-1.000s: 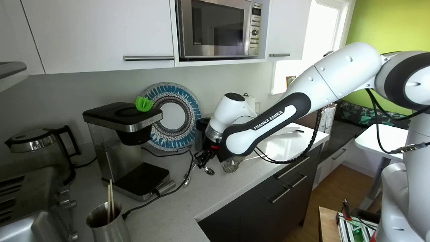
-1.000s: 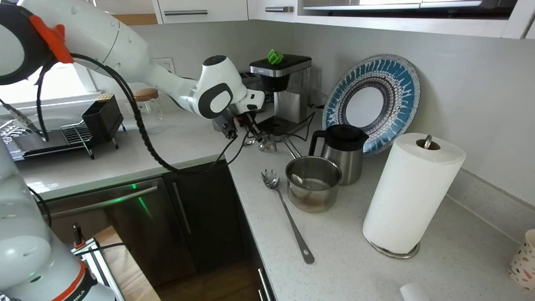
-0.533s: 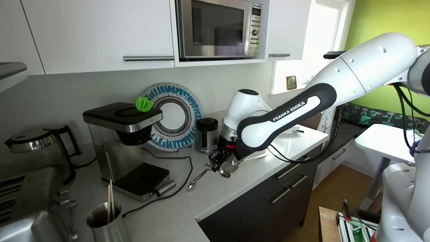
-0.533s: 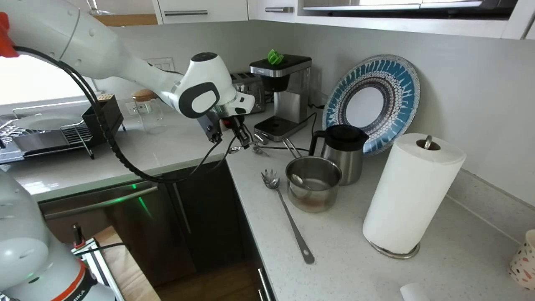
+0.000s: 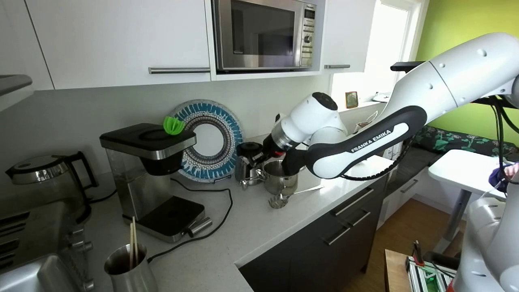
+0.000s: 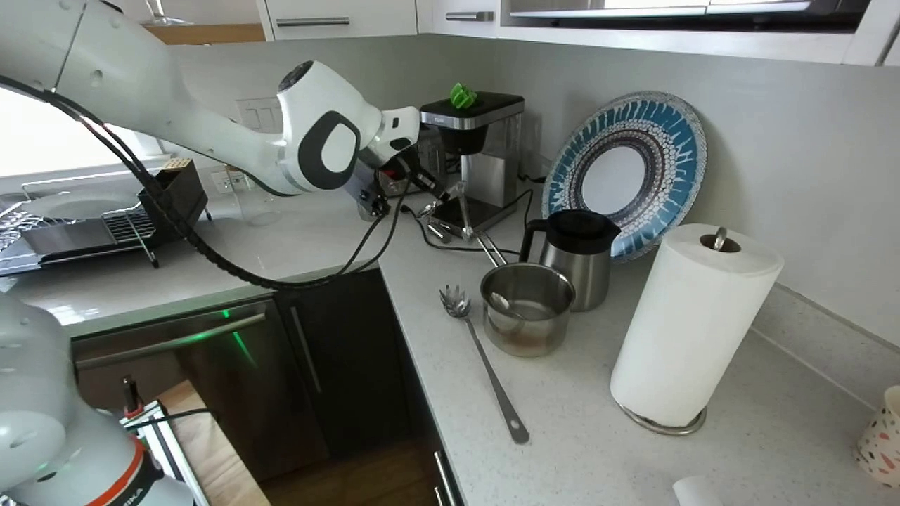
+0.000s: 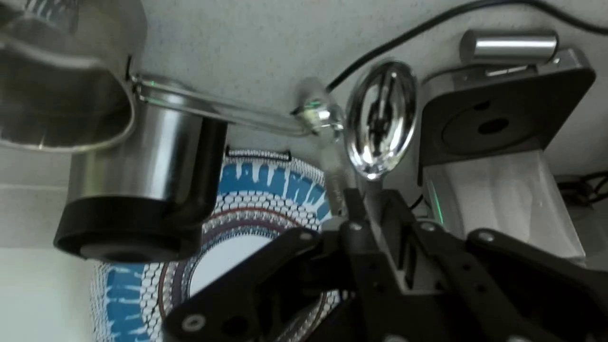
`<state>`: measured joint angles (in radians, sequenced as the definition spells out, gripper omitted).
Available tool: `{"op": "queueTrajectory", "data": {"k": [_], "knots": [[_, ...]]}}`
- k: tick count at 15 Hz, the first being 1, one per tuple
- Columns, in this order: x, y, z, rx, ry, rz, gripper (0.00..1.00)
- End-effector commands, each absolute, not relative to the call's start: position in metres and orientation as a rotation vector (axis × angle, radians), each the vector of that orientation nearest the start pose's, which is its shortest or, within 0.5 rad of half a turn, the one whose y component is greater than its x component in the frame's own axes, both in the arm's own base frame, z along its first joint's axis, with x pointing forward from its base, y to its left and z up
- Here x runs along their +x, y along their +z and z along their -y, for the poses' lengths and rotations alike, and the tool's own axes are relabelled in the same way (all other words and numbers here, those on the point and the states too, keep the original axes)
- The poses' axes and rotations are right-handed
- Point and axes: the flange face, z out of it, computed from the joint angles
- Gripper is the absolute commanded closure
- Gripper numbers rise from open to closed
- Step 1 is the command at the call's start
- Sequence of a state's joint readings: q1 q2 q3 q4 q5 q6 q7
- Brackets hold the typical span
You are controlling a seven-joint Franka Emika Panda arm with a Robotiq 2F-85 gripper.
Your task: Put the spoons in the pot
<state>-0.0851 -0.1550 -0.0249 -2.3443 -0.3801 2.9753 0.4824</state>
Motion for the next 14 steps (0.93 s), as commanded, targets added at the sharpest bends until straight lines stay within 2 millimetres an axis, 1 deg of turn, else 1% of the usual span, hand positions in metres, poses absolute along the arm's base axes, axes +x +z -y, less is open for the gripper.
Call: {"op": "queueTrajectory", "data": {"k": [1,4,6,7,9,10,11,14], "knots": [[0.509,0.518,0.049,-2.857,-1.490,-0.377,0.96],[0.495,0.549,0.068,-2.793,-1.685,-0.427,0.96],[0.483,0.571,0.084,-2.776,-1.799,-0.512,0.96],[0.478,0.578,0.089,-2.773,-1.840,-0.565,0.96],[0.476,0.580,0.096,-2.773,-1.879,-0.654,0.96],[0.477,0.576,0.097,-2.773,-1.875,-0.692,0.96],[0.478,0.570,0.099,-2.767,-1.865,-0.733,0.96],[0.489,0.543,0.109,-2.733,-1.774,-0.882,0.96]]}}
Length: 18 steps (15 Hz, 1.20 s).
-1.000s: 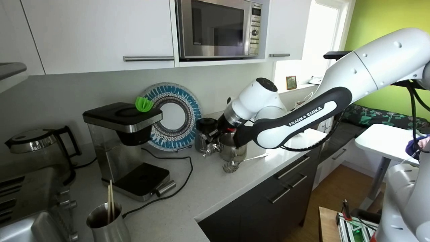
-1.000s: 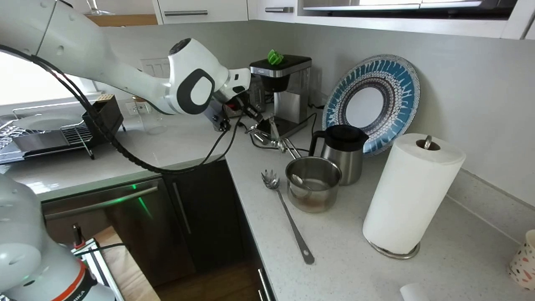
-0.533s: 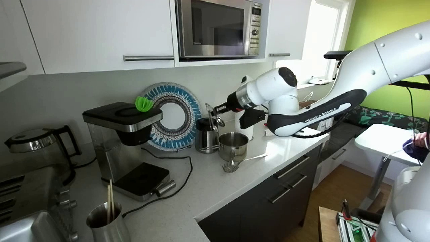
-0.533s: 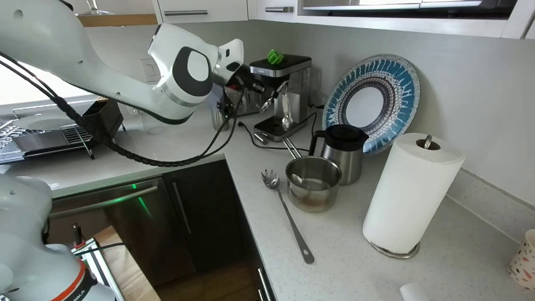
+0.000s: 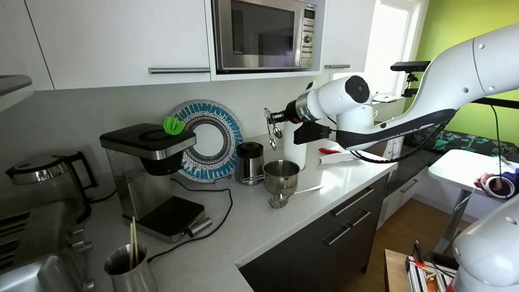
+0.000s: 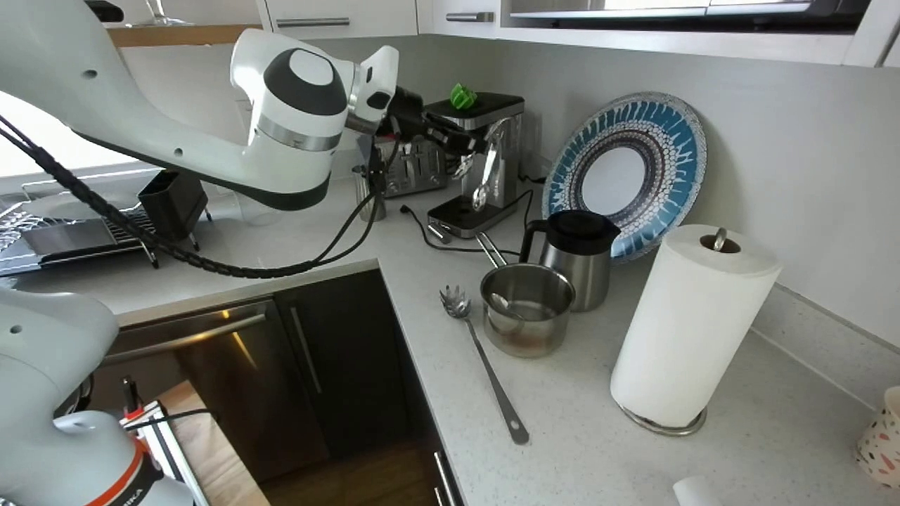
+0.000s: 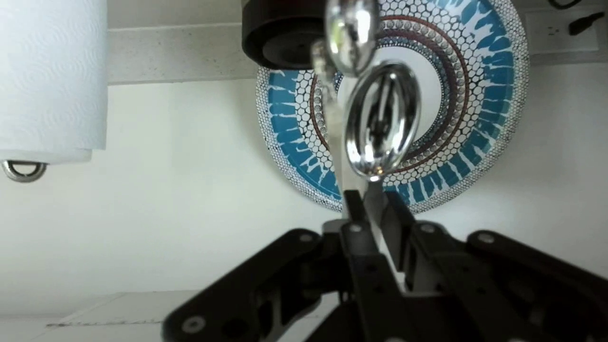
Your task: Put the spoons in the pot
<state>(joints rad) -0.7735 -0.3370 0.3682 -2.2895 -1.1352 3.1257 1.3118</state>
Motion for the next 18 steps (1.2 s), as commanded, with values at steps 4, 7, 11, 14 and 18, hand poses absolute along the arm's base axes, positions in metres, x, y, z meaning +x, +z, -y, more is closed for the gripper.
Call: {"op": "queueTrajectory", "data": {"k": [4,7,11,14,18], "knots": [[0.486,0.551,0.104,-2.749,-1.790,-0.806,0.85],[0.485,0.549,0.115,-2.754,-1.786,-0.890,0.96],[0.483,0.534,0.140,-2.789,-1.733,-1.073,0.96],[0.488,0.513,0.150,-2.816,-1.650,-1.126,0.96],[0.501,0.488,0.163,-2.798,-1.572,-1.175,0.96]]}}
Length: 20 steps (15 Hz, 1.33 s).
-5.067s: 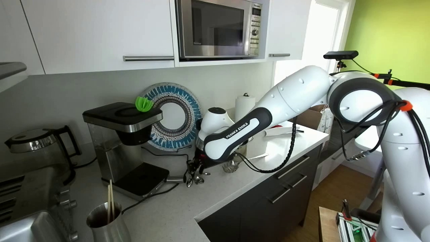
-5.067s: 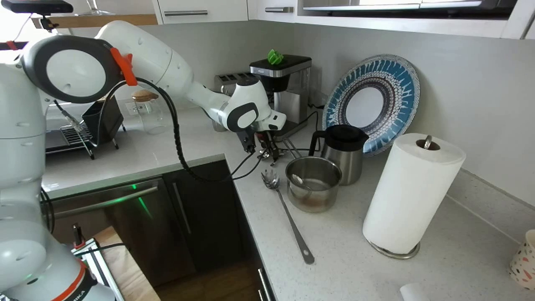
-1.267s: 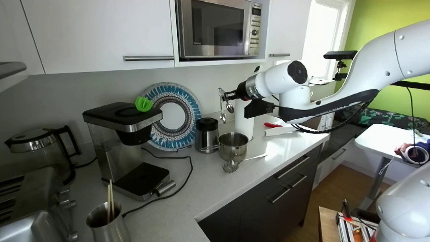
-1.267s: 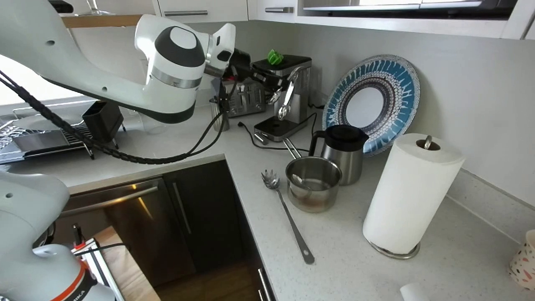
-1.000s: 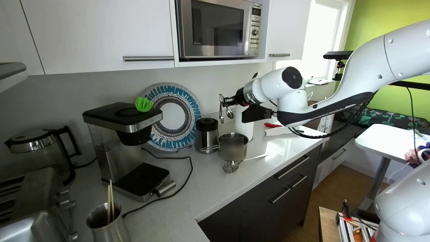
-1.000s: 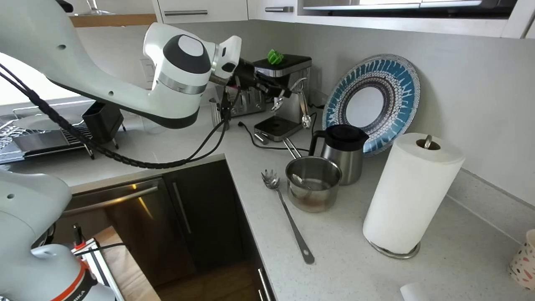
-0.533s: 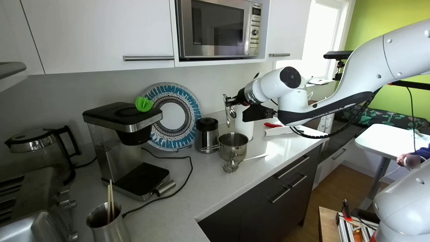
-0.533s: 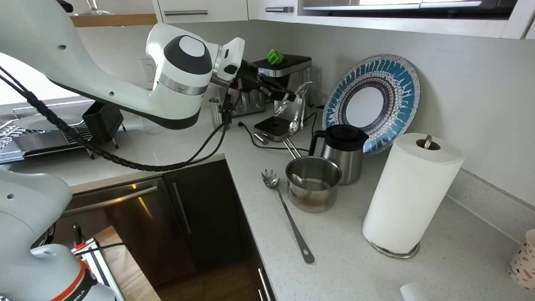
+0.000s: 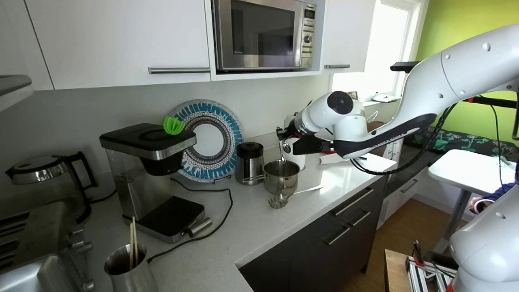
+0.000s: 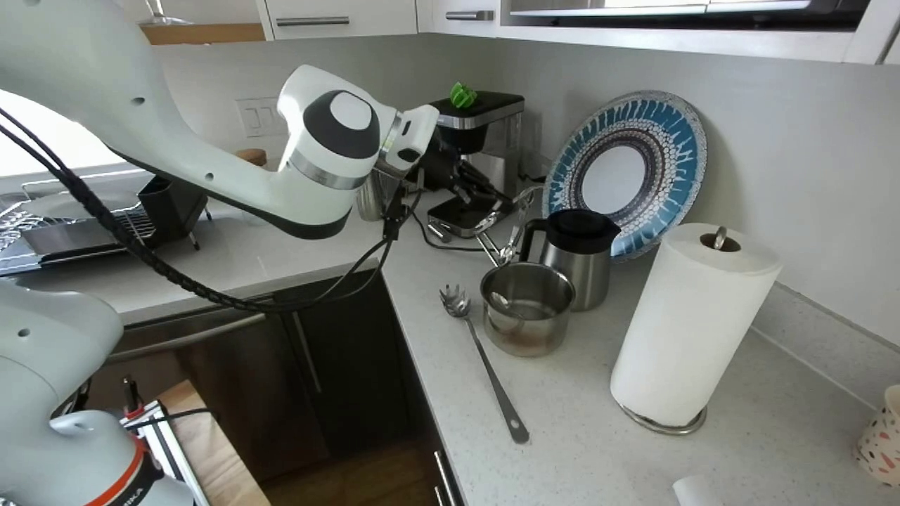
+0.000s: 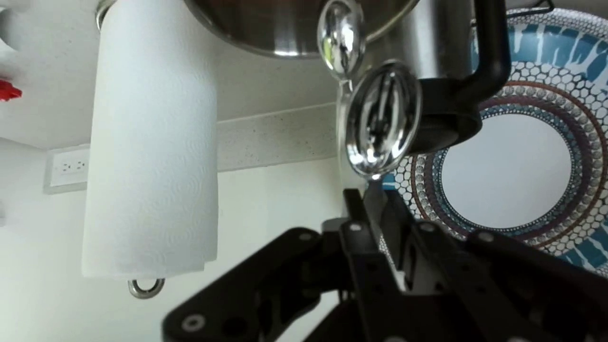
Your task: Put the spoons in the pot
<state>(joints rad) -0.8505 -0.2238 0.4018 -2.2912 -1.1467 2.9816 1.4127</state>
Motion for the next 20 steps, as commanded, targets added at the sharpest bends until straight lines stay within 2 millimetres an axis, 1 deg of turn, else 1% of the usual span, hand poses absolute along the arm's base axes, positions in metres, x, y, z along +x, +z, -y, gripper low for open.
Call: {"op": "queueTrajectory", "data": {"k": [1,5,9,11,14,15,16,18,19,20], "knots": [[0.504,0.481,0.167,-2.793,-1.548,-1.193,0.96],[0.512,0.456,0.177,-2.795,-1.455,-1.246,0.96],[0.512,0.428,0.187,-2.824,-1.349,-1.324,0.96],[0.512,0.414,0.188,-2.847,-1.297,-1.346,0.96],[0.517,0.400,0.191,-2.873,-1.241,-1.361,0.96],[0.519,0.396,0.191,-2.875,-1.219,-1.360,0.83],[0.522,0.393,0.190,-2.875,-1.207,-1.363,0.59],[0.525,0.395,0.188,-2.865,-1.210,-1.353,0.56],[0.525,0.402,0.184,-2.857,-1.233,-1.335,0.49],[0.525,0.410,0.181,-2.857,-1.264,-1.318,0.41]]}}
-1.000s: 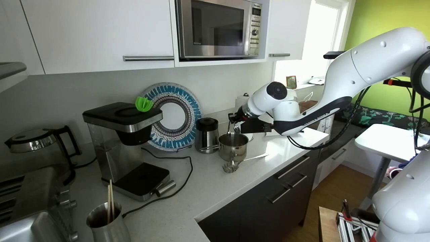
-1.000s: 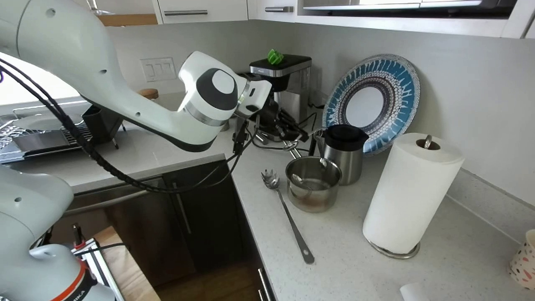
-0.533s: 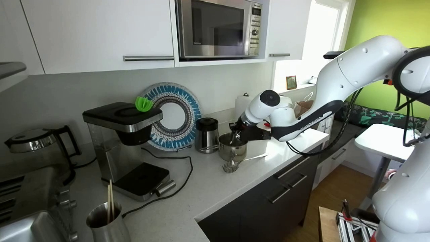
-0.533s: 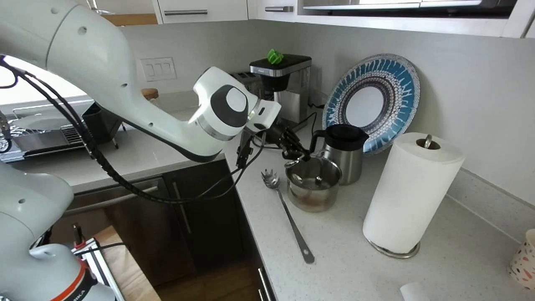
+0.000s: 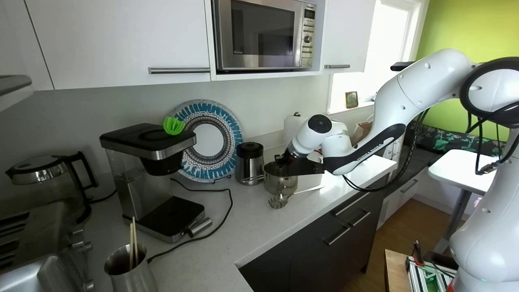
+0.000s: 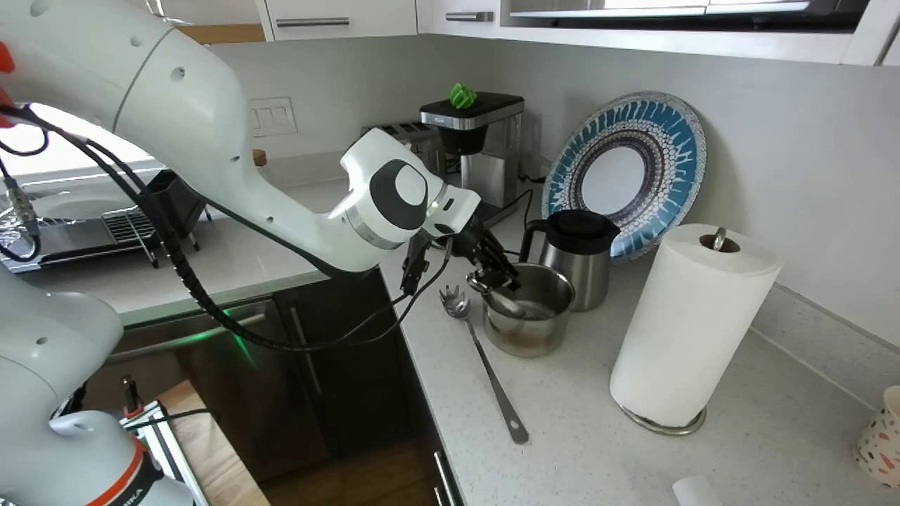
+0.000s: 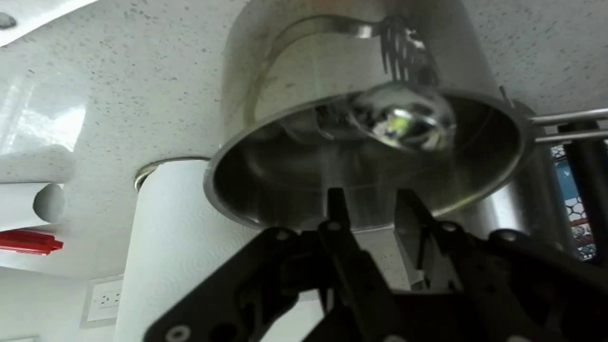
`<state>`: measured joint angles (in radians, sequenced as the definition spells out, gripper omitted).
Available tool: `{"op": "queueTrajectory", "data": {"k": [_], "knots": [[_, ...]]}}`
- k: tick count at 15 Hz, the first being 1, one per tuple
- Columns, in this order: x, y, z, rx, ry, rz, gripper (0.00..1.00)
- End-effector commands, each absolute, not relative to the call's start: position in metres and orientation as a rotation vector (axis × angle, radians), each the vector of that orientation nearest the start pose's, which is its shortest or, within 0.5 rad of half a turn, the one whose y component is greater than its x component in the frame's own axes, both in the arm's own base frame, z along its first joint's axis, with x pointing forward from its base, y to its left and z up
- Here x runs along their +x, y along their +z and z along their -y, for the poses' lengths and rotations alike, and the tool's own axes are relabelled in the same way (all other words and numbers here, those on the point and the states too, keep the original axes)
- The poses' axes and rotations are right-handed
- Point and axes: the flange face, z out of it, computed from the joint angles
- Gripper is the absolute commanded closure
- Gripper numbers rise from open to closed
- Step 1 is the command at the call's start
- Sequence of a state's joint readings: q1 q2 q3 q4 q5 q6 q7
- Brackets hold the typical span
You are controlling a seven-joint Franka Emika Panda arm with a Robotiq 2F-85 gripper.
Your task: Put the spoons in the pot
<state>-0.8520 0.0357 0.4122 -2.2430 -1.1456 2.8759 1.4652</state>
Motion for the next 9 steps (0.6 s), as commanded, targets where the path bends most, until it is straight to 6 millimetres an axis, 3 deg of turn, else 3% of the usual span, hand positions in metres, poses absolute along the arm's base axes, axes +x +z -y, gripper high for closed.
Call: {"op": "queueTrajectory", "data": {"k": [1,3,5,7,8,9], "knots": [[0.524,0.424,0.173,-2.850,-1.321,-1.288,0.34],[0.523,0.443,0.155,-2.842,-1.387,-1.191,0.19],[0.522,0.449,0.116,-2.872,-1.401,-0.940,0.05],[0.522,0.442,0.071,-2.866,-1.368,-0.756,0.00],[0.531,0.450,0.102,-2.850,-1.404,-0.877,0.06],[0.531,0.448,0.083,-2.854,-1.390,-0.813,0.00]]}}
